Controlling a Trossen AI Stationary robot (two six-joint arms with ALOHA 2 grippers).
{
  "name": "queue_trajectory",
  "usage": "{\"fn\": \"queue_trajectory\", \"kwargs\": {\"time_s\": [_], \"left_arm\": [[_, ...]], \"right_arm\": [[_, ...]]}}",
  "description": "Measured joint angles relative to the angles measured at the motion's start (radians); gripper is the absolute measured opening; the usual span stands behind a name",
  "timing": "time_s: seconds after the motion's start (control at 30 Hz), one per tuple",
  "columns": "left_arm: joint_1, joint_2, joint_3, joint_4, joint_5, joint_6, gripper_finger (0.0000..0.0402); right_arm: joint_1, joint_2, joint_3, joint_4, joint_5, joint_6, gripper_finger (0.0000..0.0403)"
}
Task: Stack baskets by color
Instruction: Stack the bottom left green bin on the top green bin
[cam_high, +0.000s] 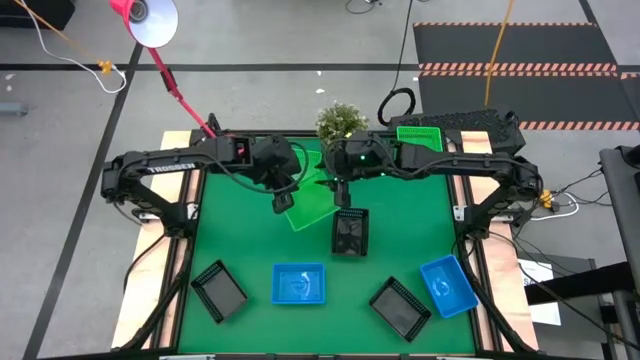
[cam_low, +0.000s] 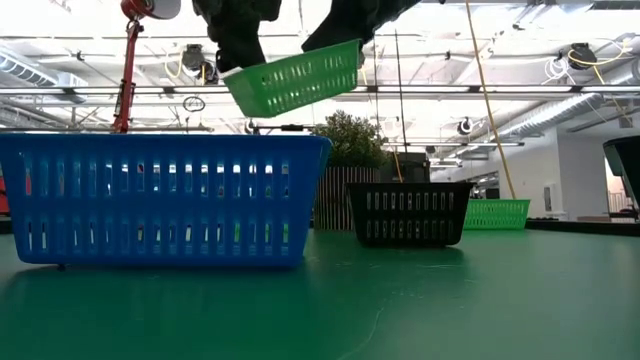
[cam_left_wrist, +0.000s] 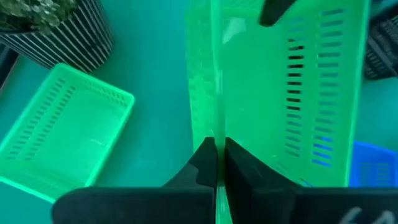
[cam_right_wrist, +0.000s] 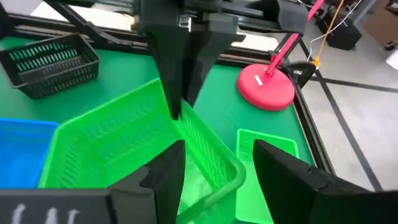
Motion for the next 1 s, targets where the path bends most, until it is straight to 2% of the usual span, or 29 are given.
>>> {"fn": "queue_trajectory", "kwargs": {"time_s": [0.17, 0.4, 0.5, 0.8, 0.9, 1.0], "left_arm": [[-0.005, 0.003, 0.000, 0.007, -0.021, 0.027, 0.0019], [-0.004, 0.004, -0.002, 0.093, -0.013, 0.033, 0.0008], [-0.005, 0.004, -0.002, 0.114, -0.003, 0.033, 0.0019], [-0.006, 0.004, -0.001, 0.129, 0.004, 0.028, 0.0008], [-0.005, 0.004, -0.001, 0.140, -0.002, -0.009, 0.0031], [-0.005, 0.004, 0.000, 0.197, -0.011, -0.045, 0.0069]], "right_arm": [[0.000, 0.000, 0.000, -0.012, 0.001, -0.048, 0.0168], [0.000, 0.029, 0.001, -0.032, 0.003, -0.091, 0.0140], [0.000, 0.036, 0.001, -0.030, 0.006, -0.091, 0.0123], [0.000, 0.035, 0.000, -0.038, 0.005, -0.103, 0.0032], [0.000, 0.035, 0.000, -0.051, 0.001, -0.118, 0.0008], [-0.001, 0.034, 0.000, -0.060, 0.006, -0.130, 0.0011]]}}
